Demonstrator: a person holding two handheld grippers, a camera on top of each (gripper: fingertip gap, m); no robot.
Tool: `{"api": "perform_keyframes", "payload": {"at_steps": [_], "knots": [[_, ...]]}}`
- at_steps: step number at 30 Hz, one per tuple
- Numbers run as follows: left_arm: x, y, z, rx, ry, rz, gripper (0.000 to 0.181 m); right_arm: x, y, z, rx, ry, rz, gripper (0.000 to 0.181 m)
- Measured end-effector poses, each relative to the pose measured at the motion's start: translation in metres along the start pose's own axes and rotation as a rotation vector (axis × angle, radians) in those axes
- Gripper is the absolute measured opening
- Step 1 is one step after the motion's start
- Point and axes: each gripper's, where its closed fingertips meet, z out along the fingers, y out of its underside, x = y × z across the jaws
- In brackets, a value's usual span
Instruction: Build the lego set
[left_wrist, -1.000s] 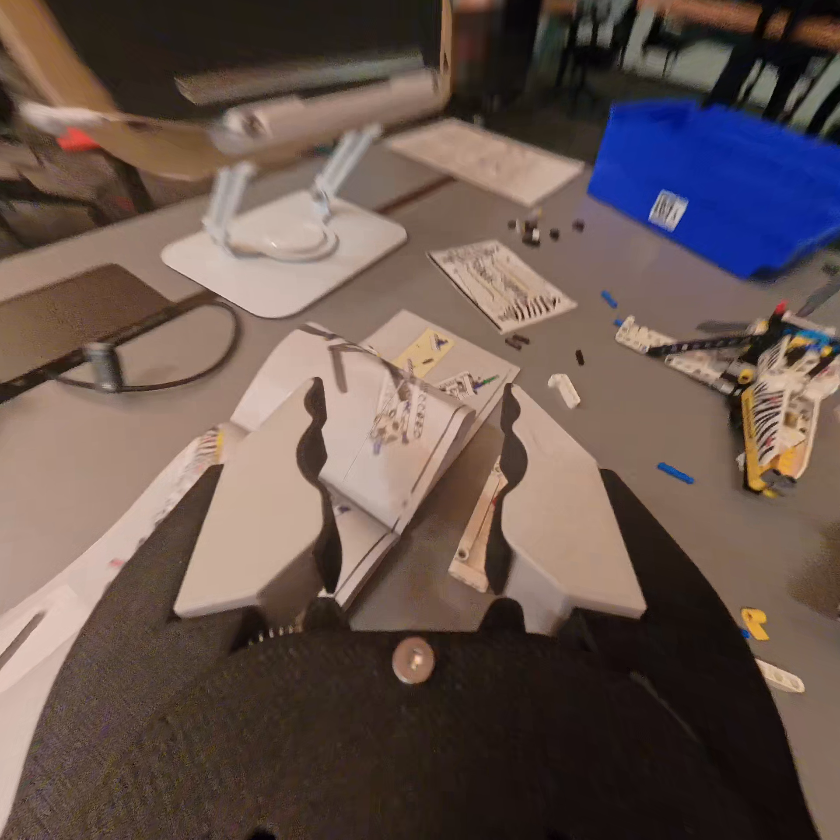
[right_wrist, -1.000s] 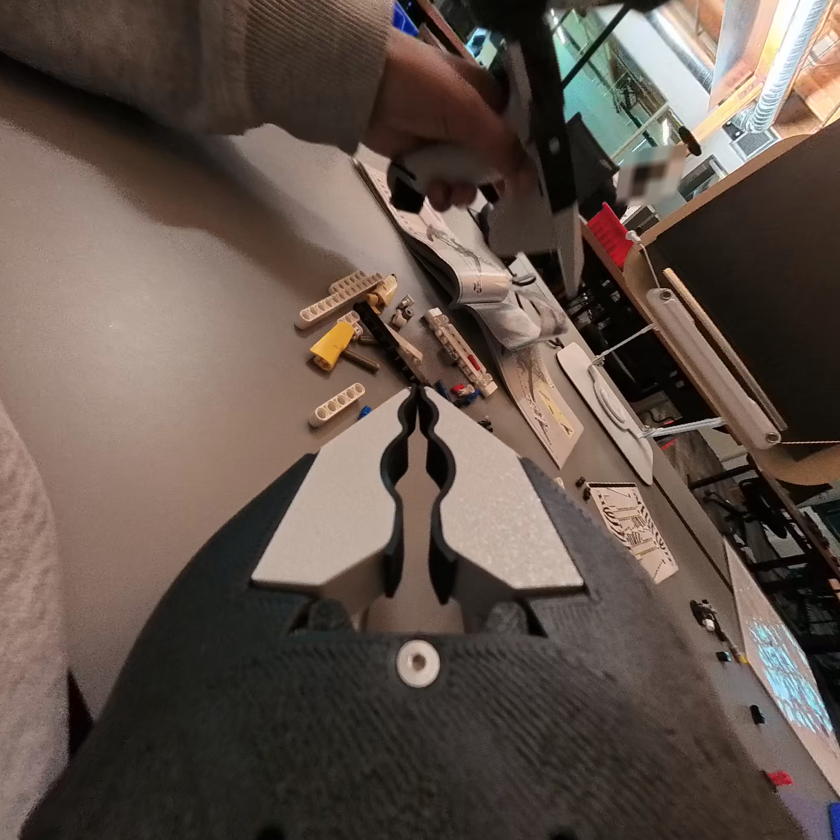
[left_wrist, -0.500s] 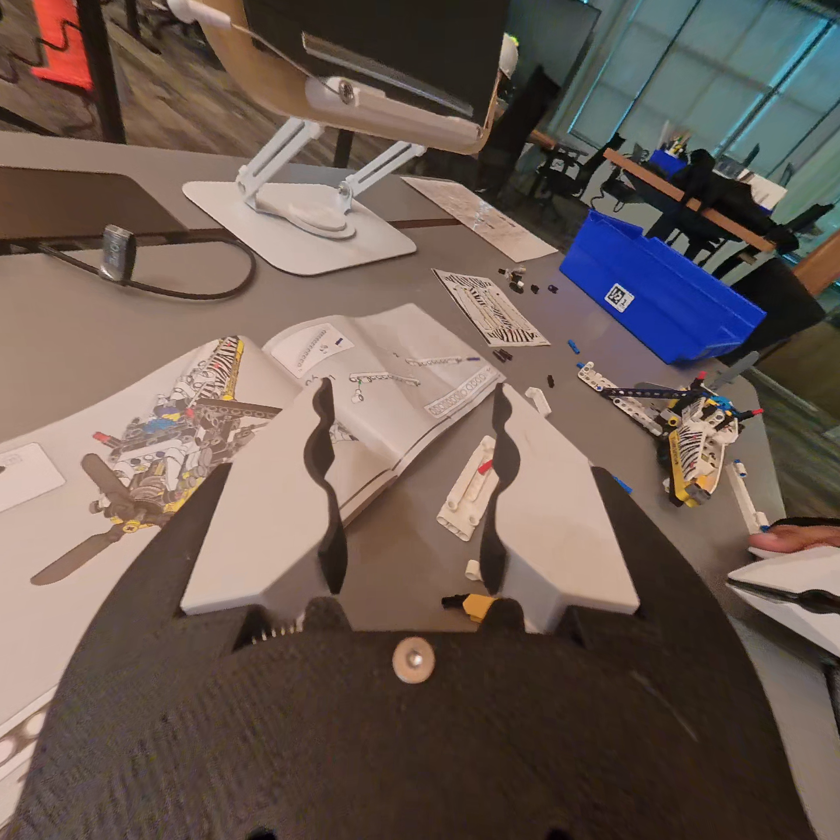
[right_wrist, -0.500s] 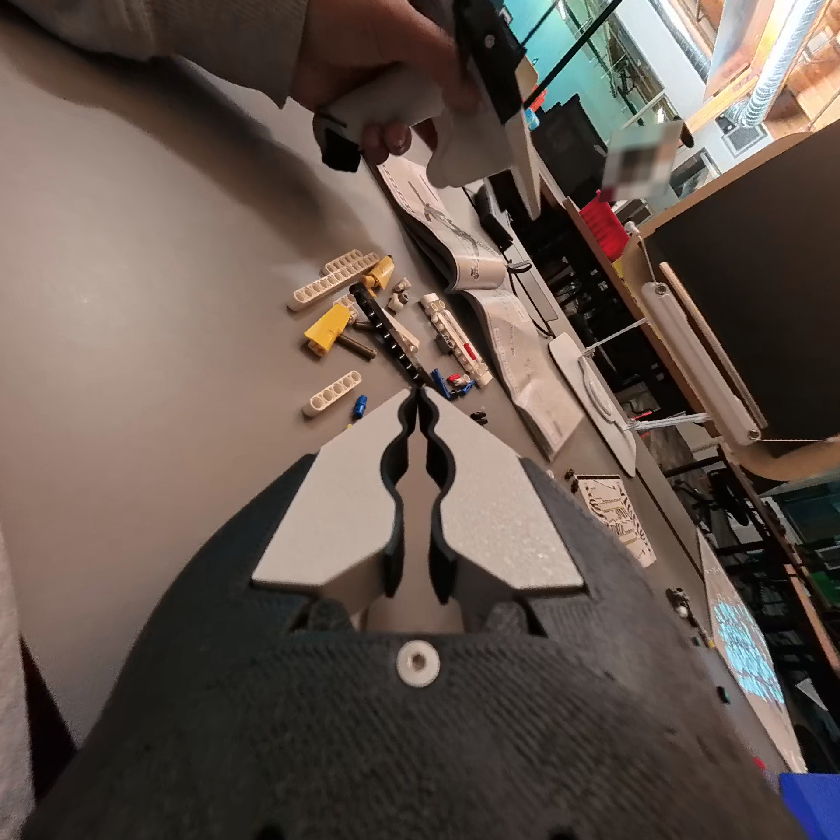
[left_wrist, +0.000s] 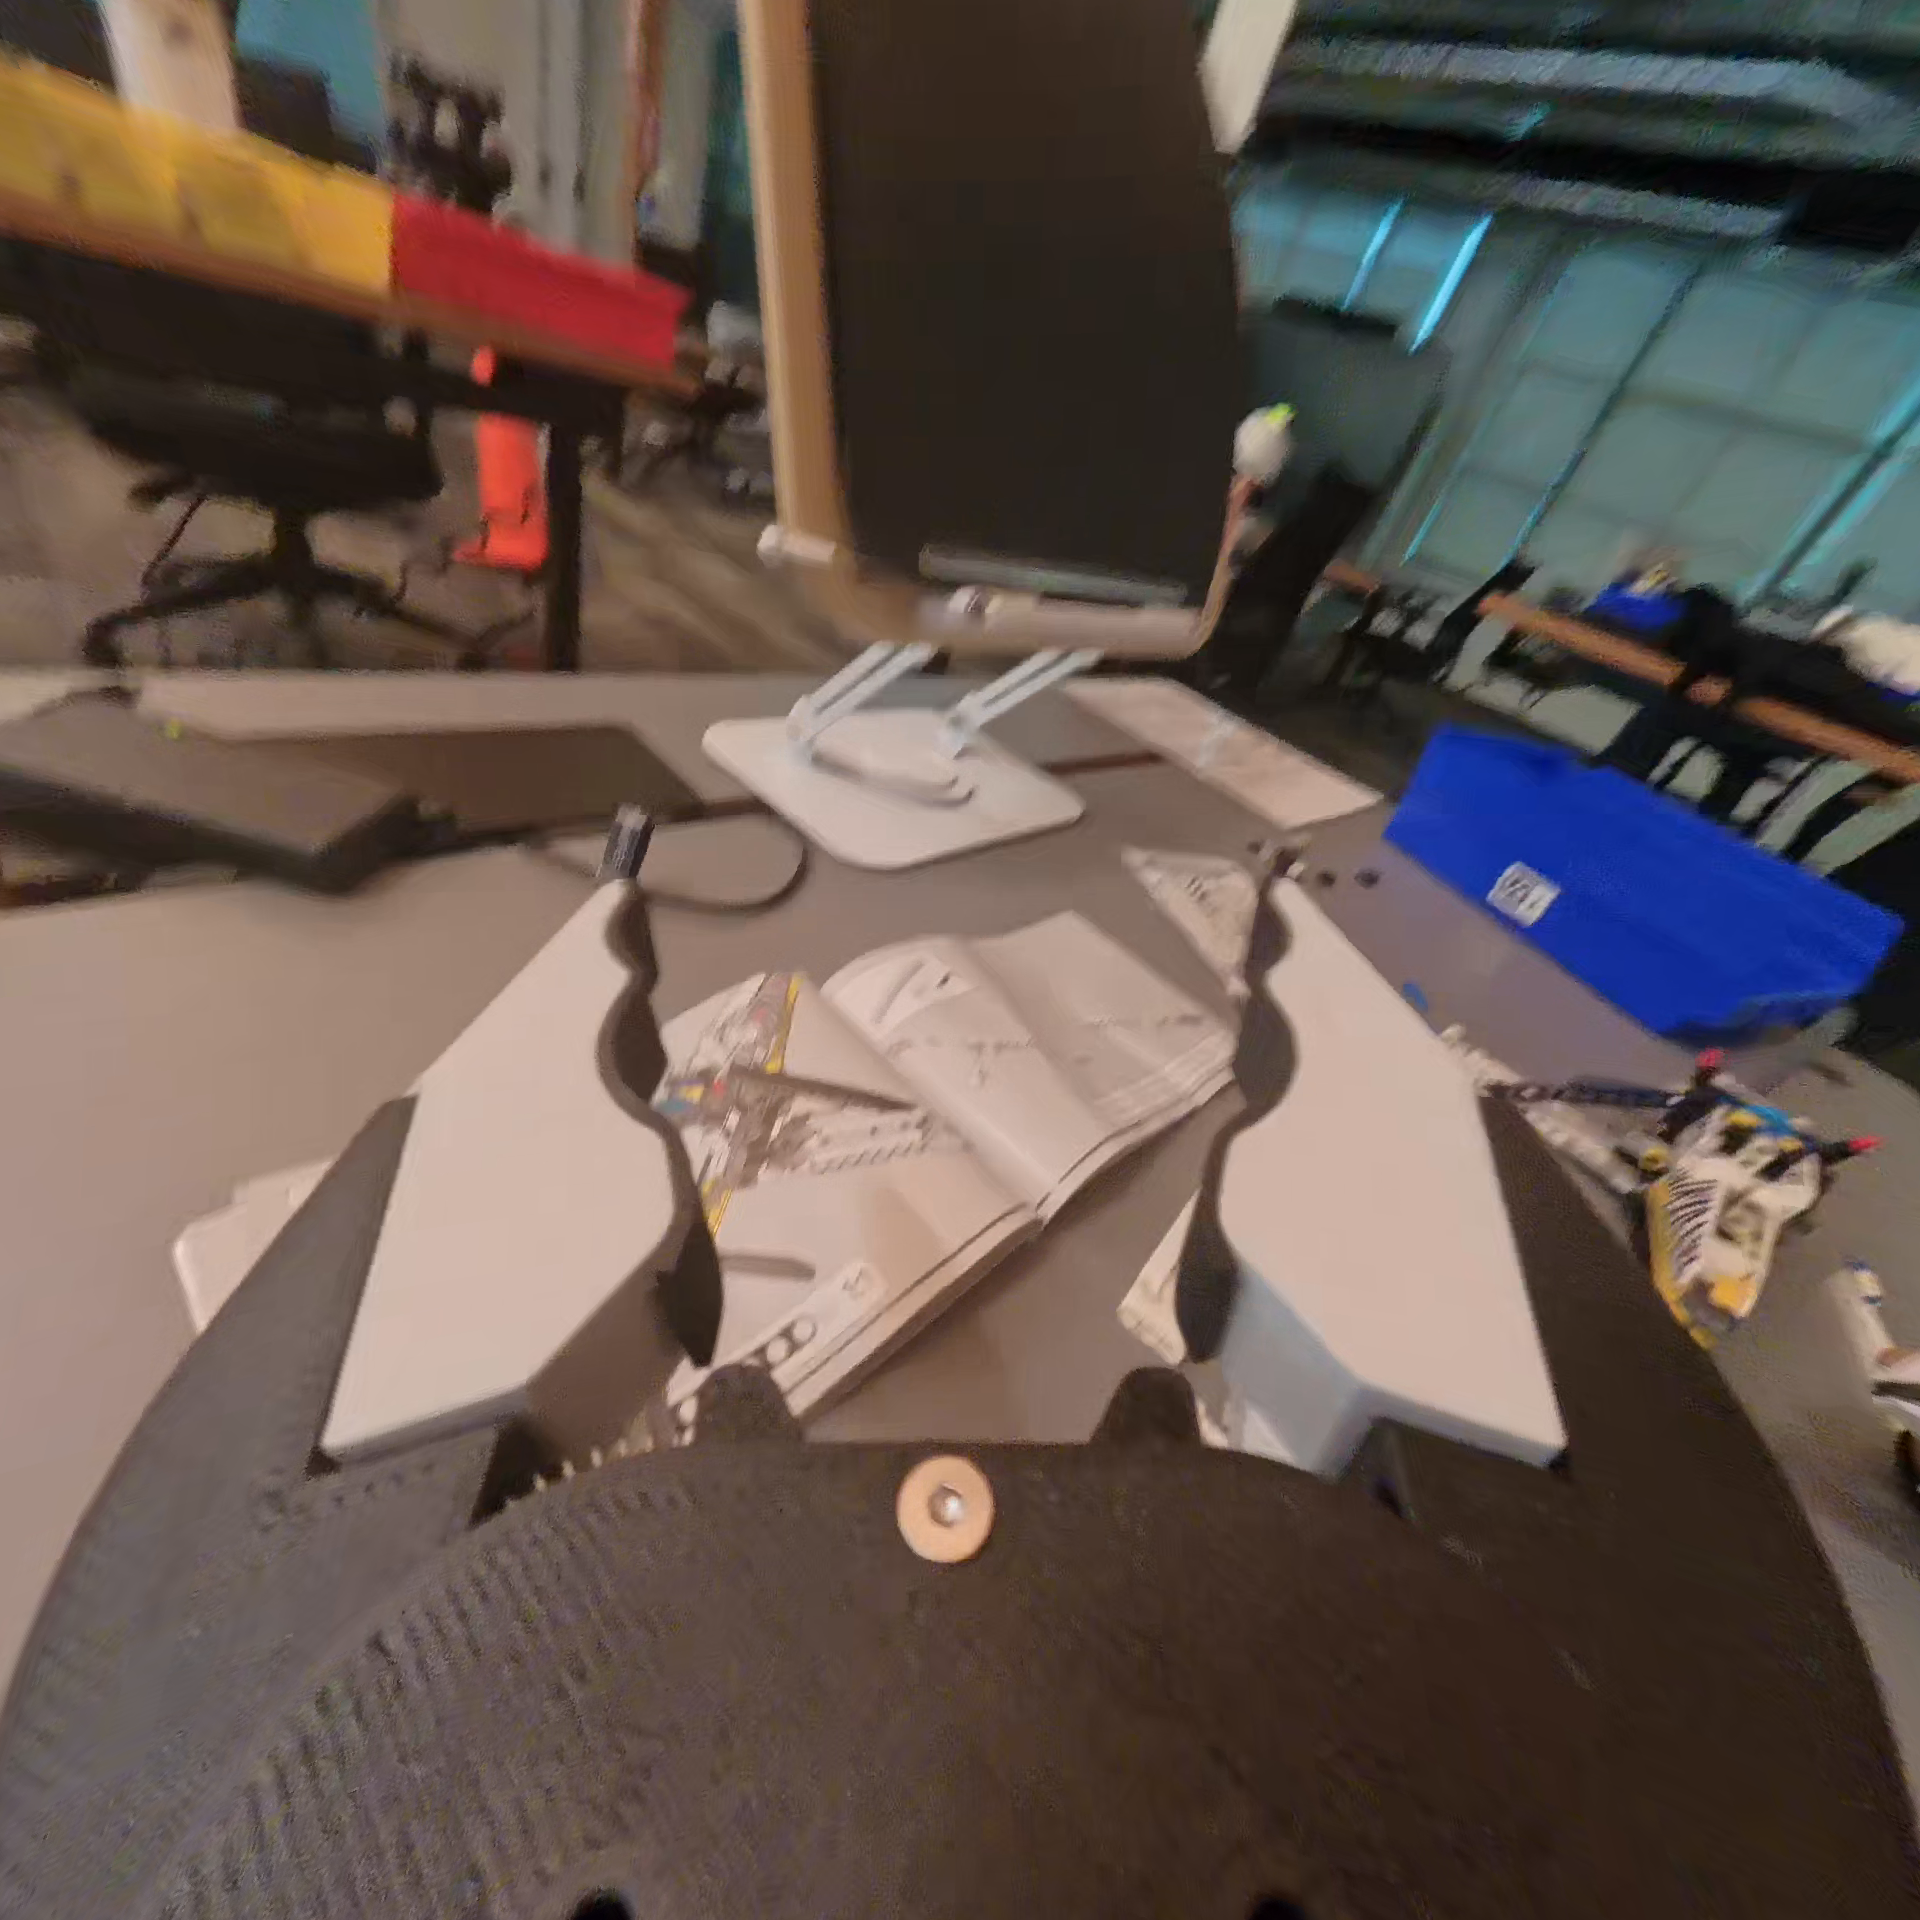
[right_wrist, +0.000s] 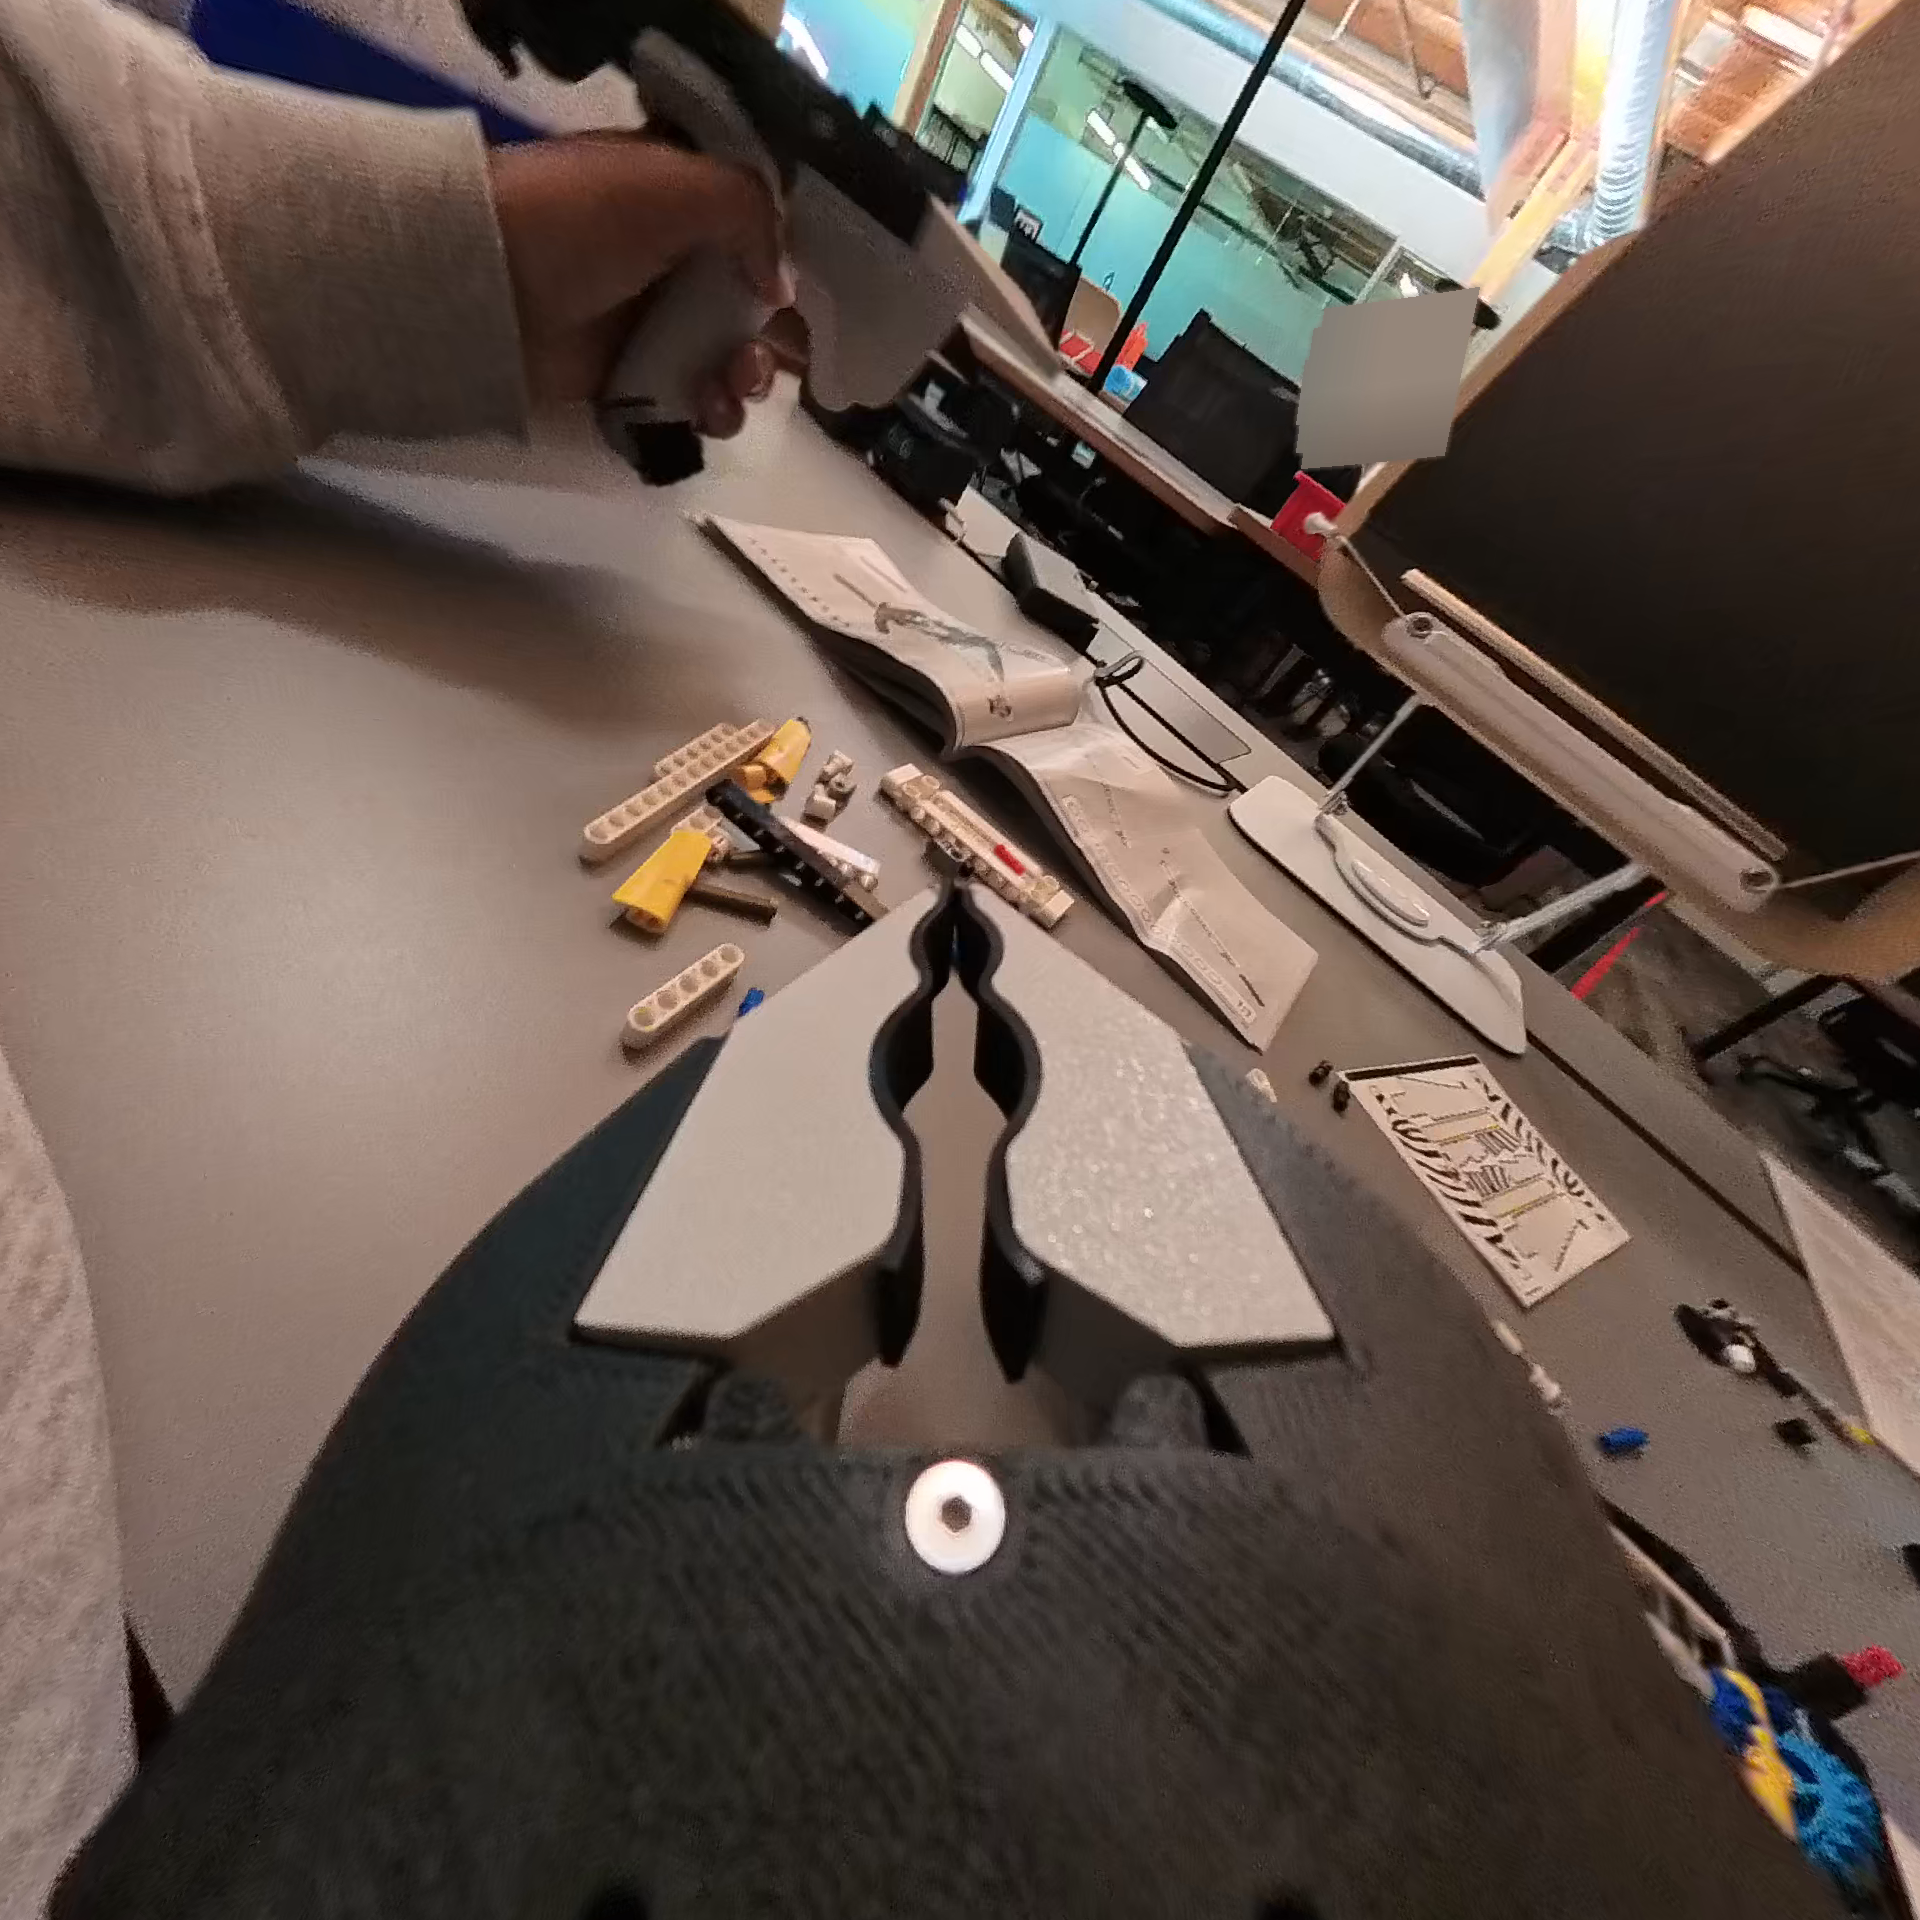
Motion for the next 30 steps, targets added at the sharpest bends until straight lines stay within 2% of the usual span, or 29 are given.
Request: {"api": "perform_keyframes", "payload": {"at_steps": [3, 5, 7, 9, 12, 14, 17, 18, 21, 24, 27, 28, 29, 30], "knots": [[-0.012, -0.019, -0.013, 0.068, -0.091, -0.005, 0.101, 0.013, -0.005, -0.006, 0.058, 0.008, 0.112, 0.0], [-0.021, -0.025, -0.021, 0.088, -0.15, 0.053, 0.111, 0.022, -0.01, -0.013, 0.114, 0.011, 0.183, 0.0], [-0.031, -0.026, -0.026, 0.069, -0.218, 0.154, 0.136, 0.03, -0.015, -0.02, 0.177, 0.021, 0.237, 0.0], [-0.044, -0.025, -0.029, 0.036, -0.32, 0.256, 0.152, 0.034, -0.021, -0.027, 0.238, 0.023, 0.268, 0.0], [-0.059, -0.024, -0.032, 0.015, -0.475, 0.33, 0.15, 0.035, -0.023, -0.027, 0.253, 0.032, 0.259, 0.0], [-0.068, -0.024, -0.036, 0.044, -0.549, 0.27, 0.131, 0.03, -0.022, -0.025, 0.237, 0.02, 0.234, 0.0], [-0.08, -0.01, -0.034, -0.023, -0.58, 0.202, 0.117, 0.025, -0.023, -0.023, 0.229, 0.02, 0.187, 0.0], [-0.084, -0.007, -0.034, -0.034, -0.591, 0.205, 0.106, 0.025, -0.023, -0.023, 0.229, 0.02, 0.178, 0.0], [-0.089, -0.001, -0.038, -0.056, -0.583, 0.233, 0.061, 0.024, -0.023, -0.023, 0.232, 0.015, 0.177, 0.0], [-0.093, 0.006, -0.038, -0.109, -0.608, 0.348, 0.012, 0.027, -0.024, -0.025, 0.244, 0.014, 0.198, 0.0], [-0.089, 0.017, -0.032, -0.156, -0.607, 0.474, 0.002, 0.029, -0.024, -0.025, 0.253, 0.009, 0.214, 0.0], [-0.079, 0.019, -0.028, -0.14, -0.558, 0.516, 0.009, 0.029, -0.024, -0.026, 0.255, 0.007, 0.215, 0.0], [-0.072, 0.017, -0.027, -0.101, -0.532, 0.544, 0.0, 0.029, -0.024, -0.026, 0.257, 0.006, 0.214, 0.0], [-0.066, 0.013, -0.028, -0.054, -0.526, 0.561, 0.0, 0.028, -0.025, -0.026, 0.258, 0.004, 0.211, 0.0]]}}
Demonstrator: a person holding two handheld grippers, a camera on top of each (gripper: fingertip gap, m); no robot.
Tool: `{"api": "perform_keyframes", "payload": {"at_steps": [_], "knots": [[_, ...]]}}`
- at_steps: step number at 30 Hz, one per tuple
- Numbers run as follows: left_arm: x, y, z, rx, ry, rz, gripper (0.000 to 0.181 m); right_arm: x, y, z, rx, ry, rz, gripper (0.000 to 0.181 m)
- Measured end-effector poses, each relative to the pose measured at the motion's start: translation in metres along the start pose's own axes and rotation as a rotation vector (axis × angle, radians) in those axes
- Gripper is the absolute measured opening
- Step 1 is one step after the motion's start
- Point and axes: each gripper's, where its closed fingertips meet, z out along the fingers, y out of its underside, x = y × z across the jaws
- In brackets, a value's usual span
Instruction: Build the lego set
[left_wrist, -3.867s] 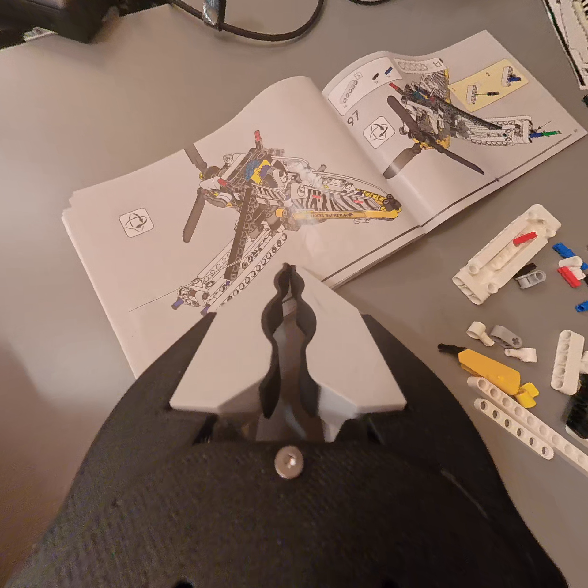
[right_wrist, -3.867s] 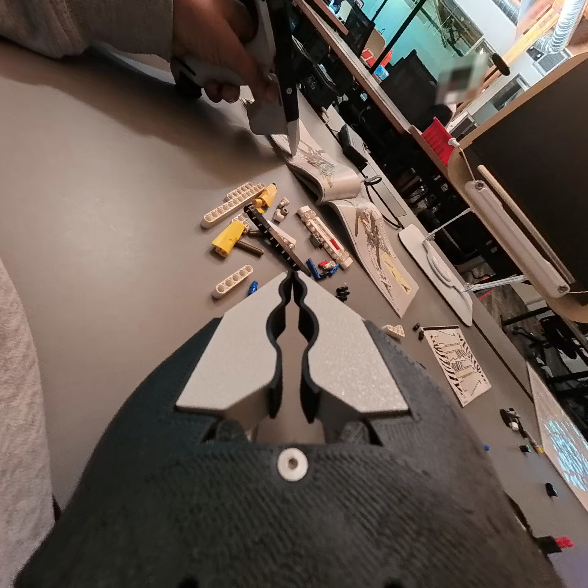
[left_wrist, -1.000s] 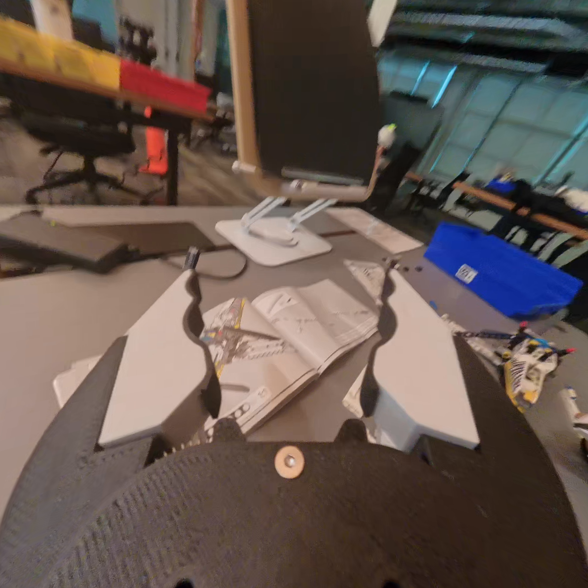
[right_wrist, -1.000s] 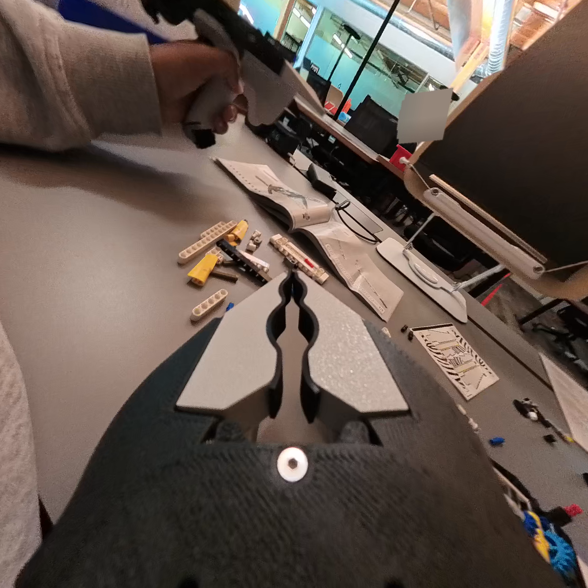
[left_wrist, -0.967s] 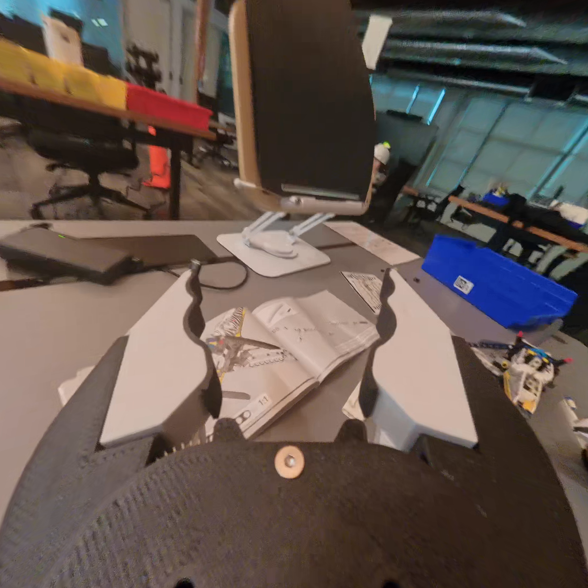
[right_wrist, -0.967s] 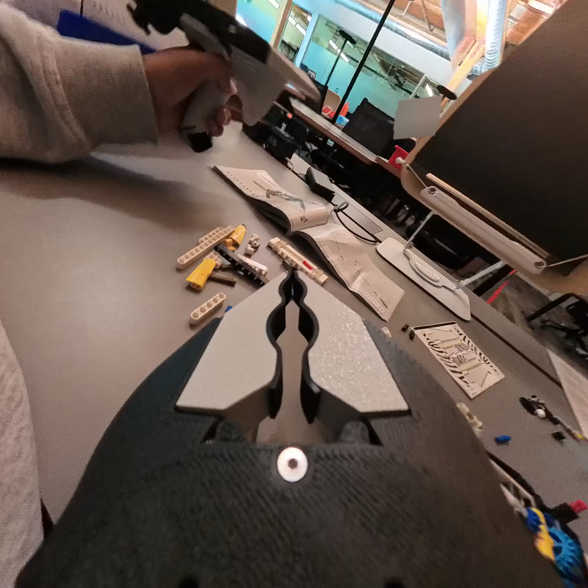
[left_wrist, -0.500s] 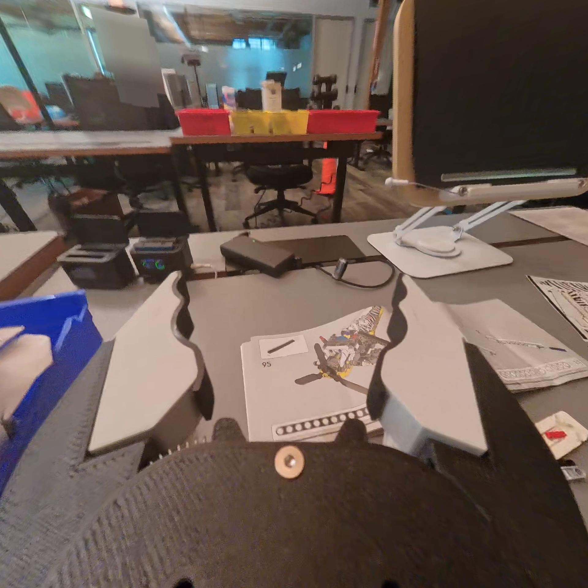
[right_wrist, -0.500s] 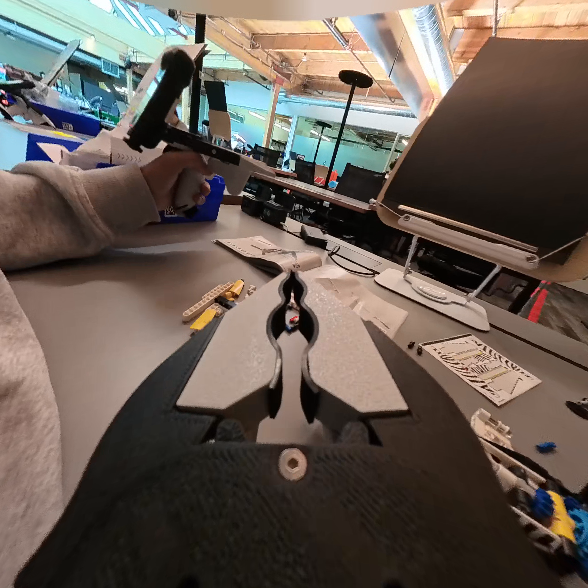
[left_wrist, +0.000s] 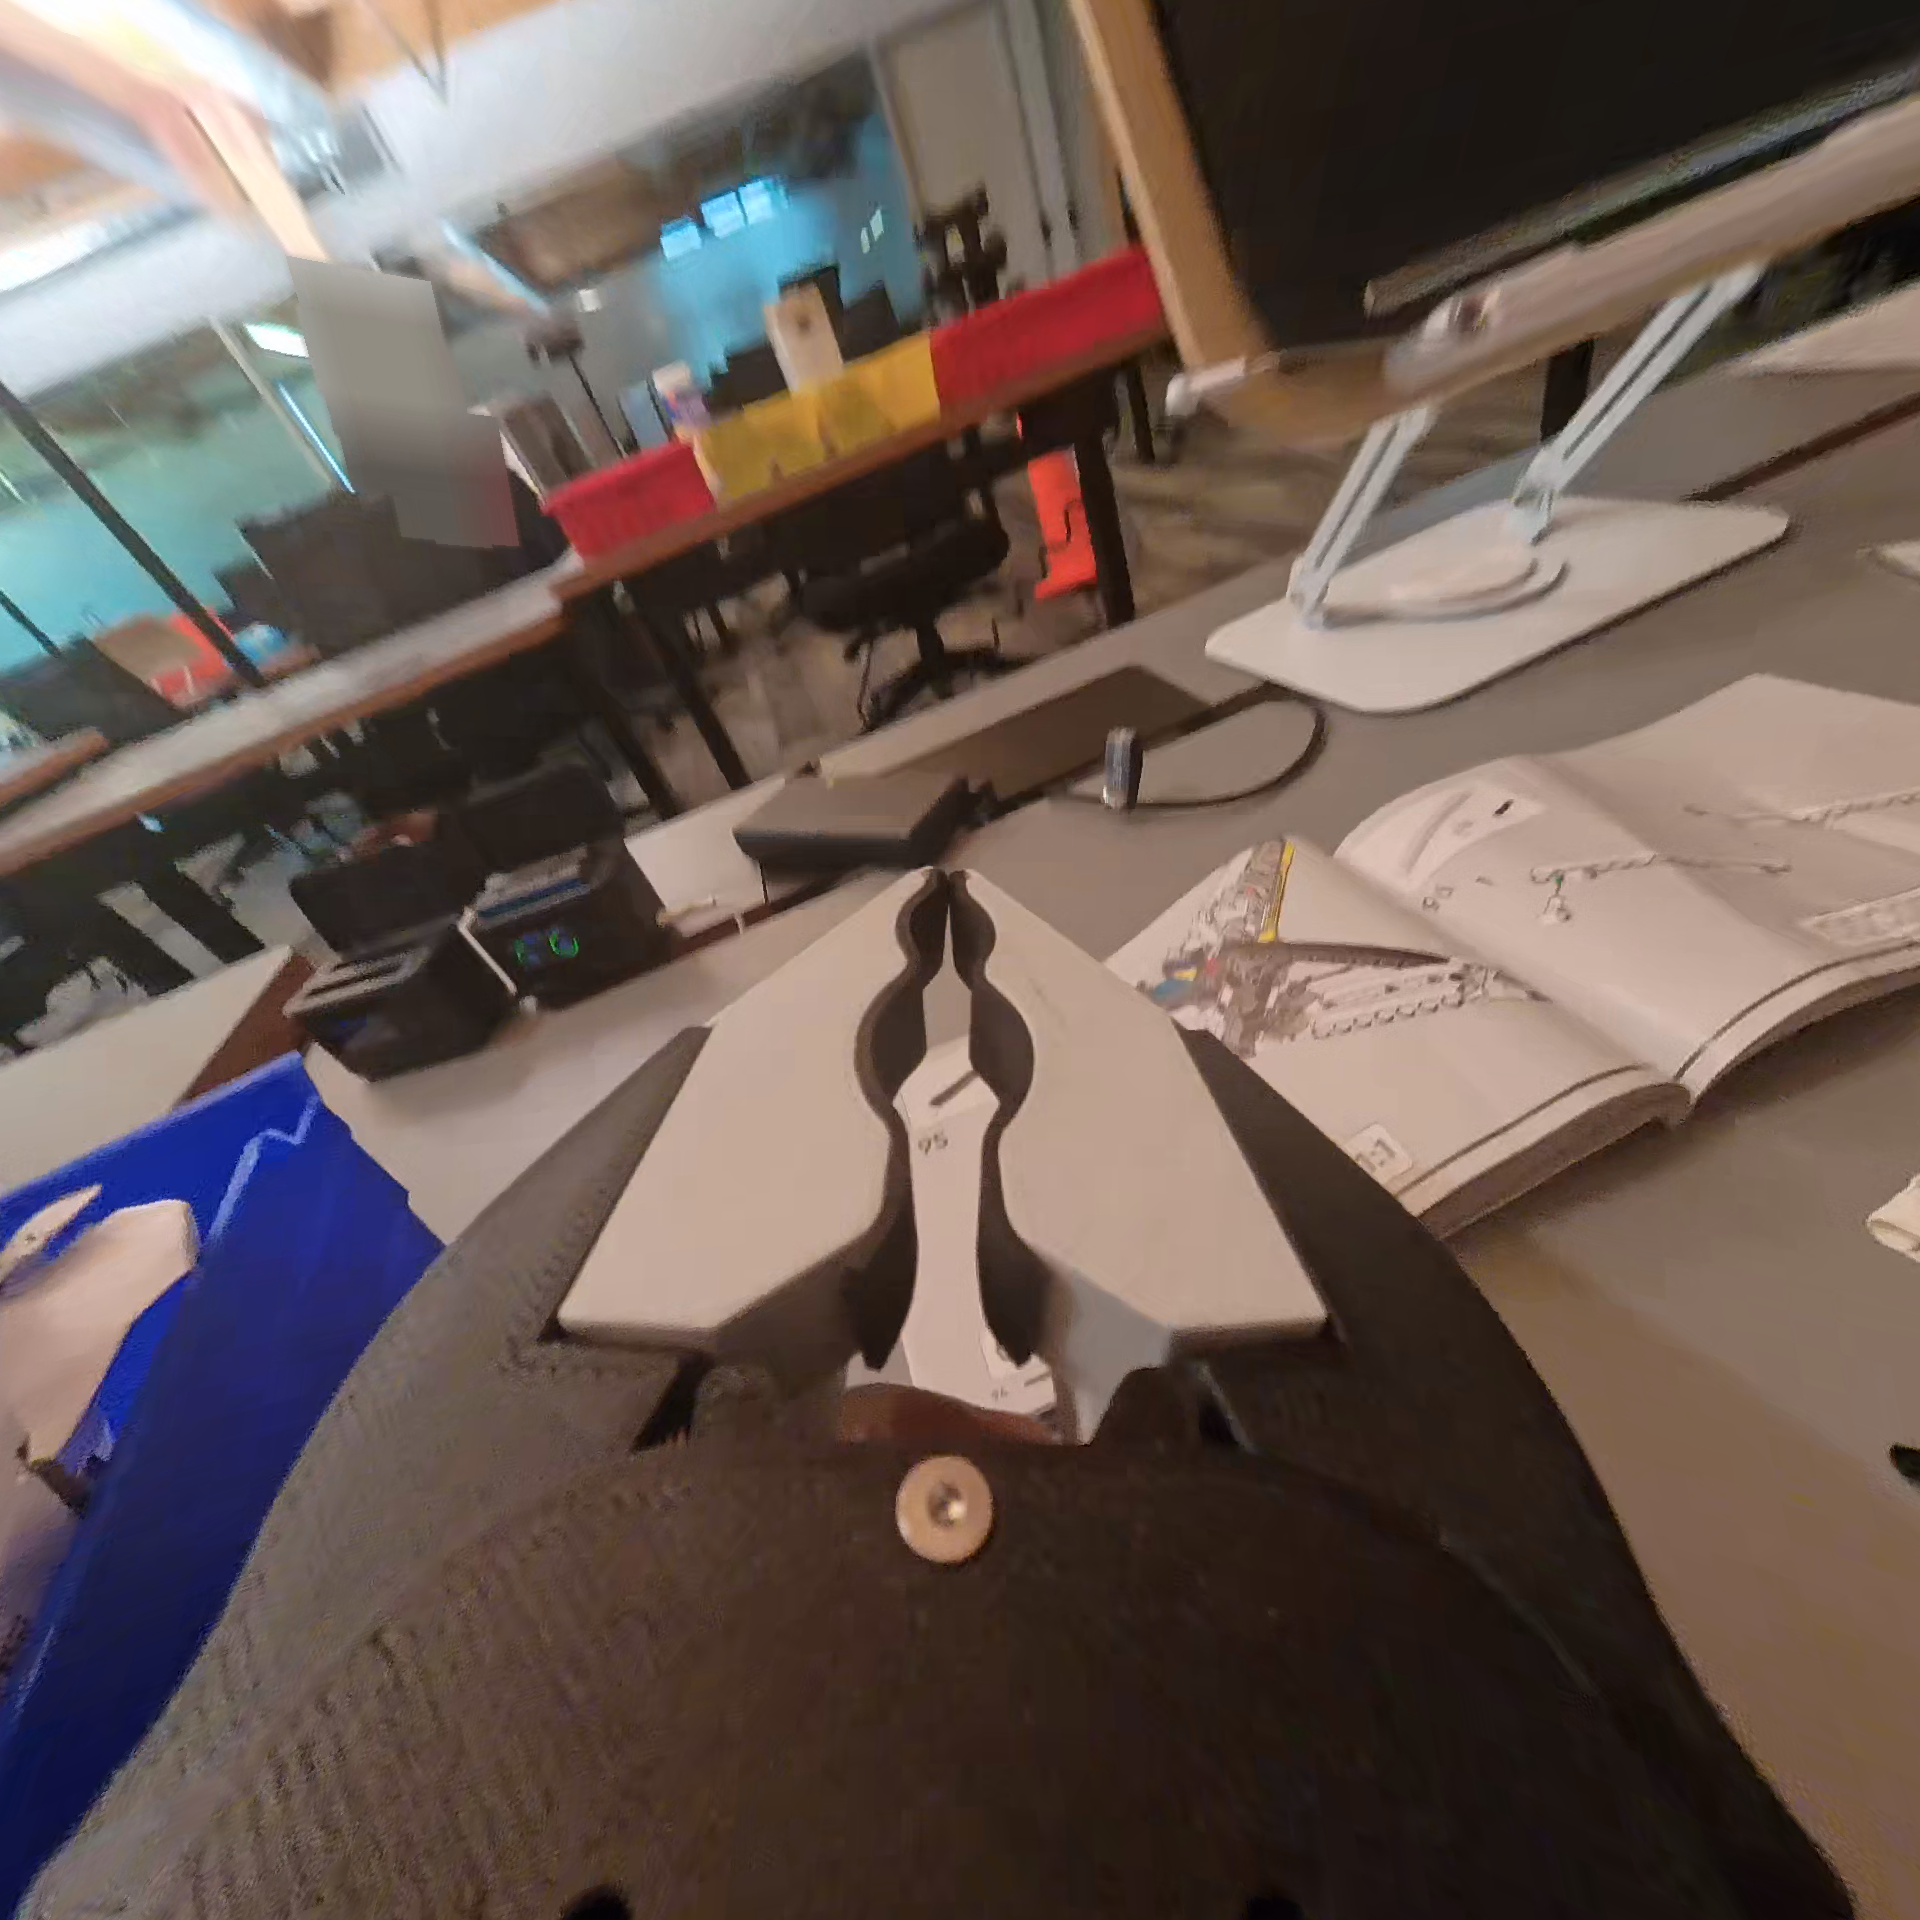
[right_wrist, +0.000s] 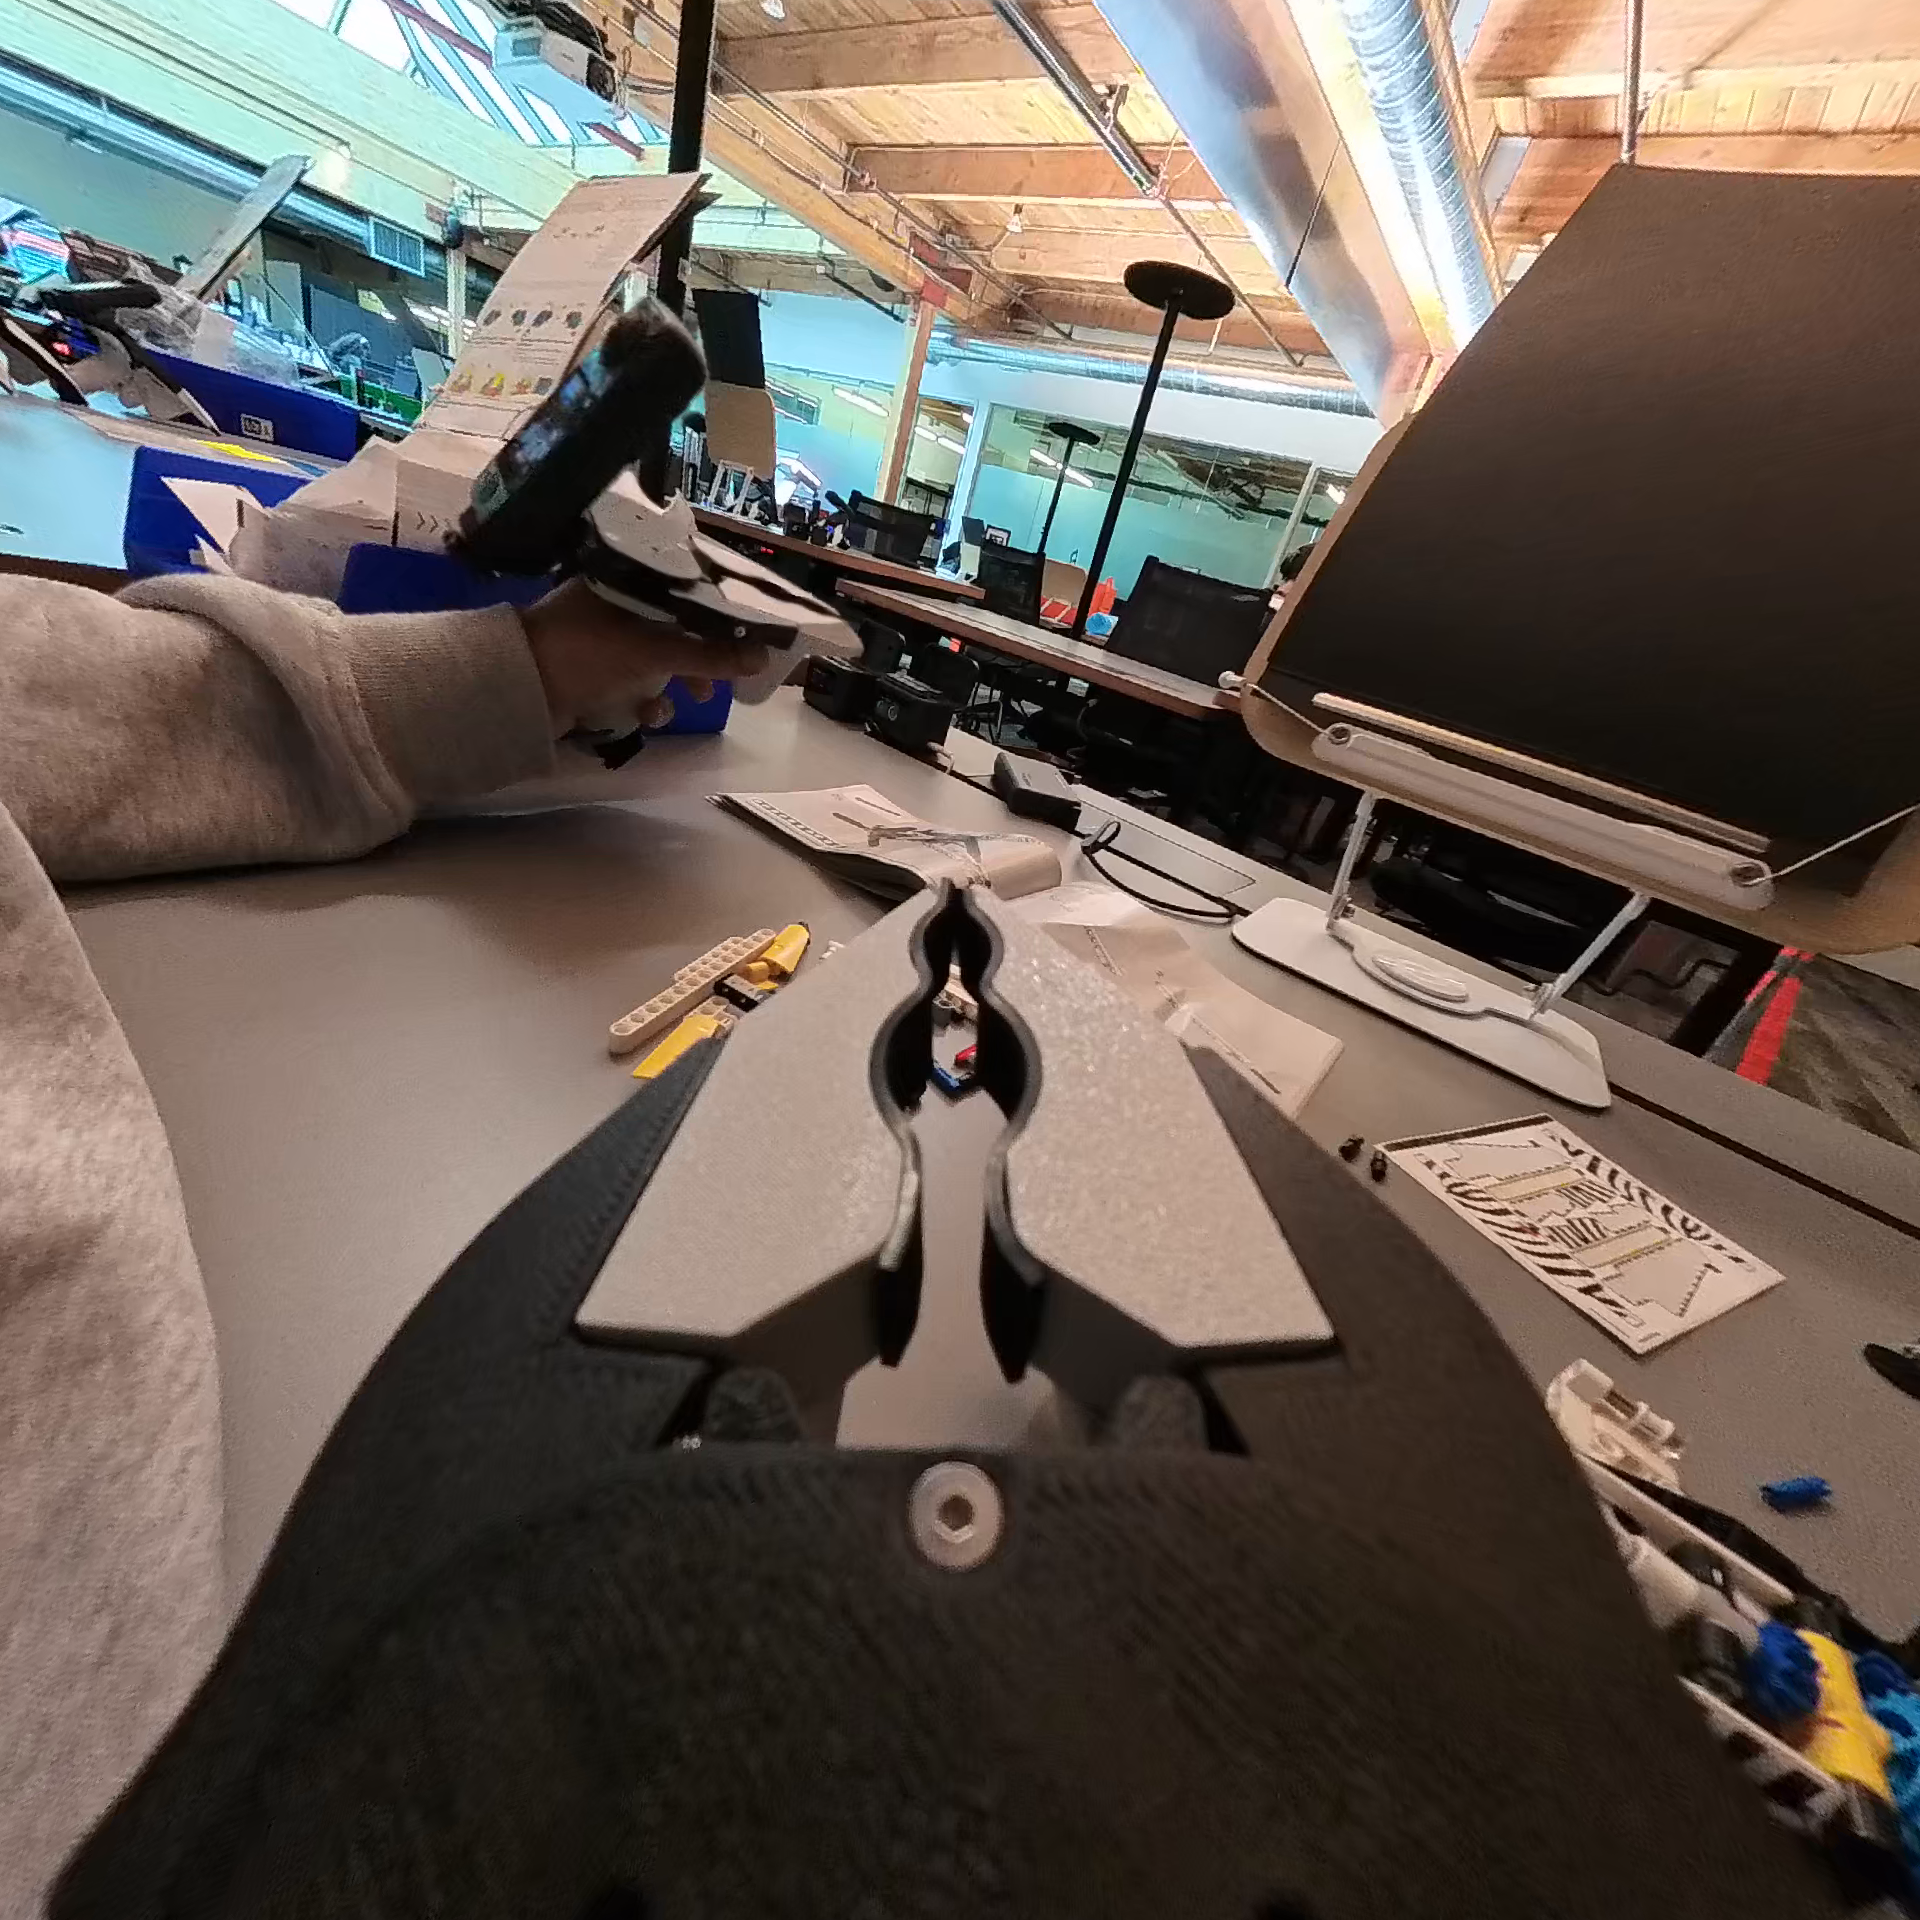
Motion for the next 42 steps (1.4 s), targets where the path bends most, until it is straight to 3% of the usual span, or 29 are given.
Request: {"api": "perform_keyframes", "payload": {"at_steps": [3, 13, 21, 42], "knots": [[-0.006, -0.012, -0.006, 0.074, -0.07, 0.003, 0.0, -0.002, 0.0, 0.0, -0.003, -0.006, -0.012, 0.0], [0.007, -0.001, 0.003, -0.052, -0.022, -0.181, 0.0, -0.005, 0.002, 0.002, -0.007, 0.0, -0.07, 0.0], [-0.001, -0.002, 0.0, -0.031, -0.077, -0.201, 0.0, -0.002, 0.001, 0.002, 0.001, 0.007, -0.056, 0.0], [0.045, 0.011, 0.004, -0.055, 0.121, -0.232, 0.0, -0.012, 0.005, 0.006, -0.019, 0.005, -0.171, 0.0]]}}
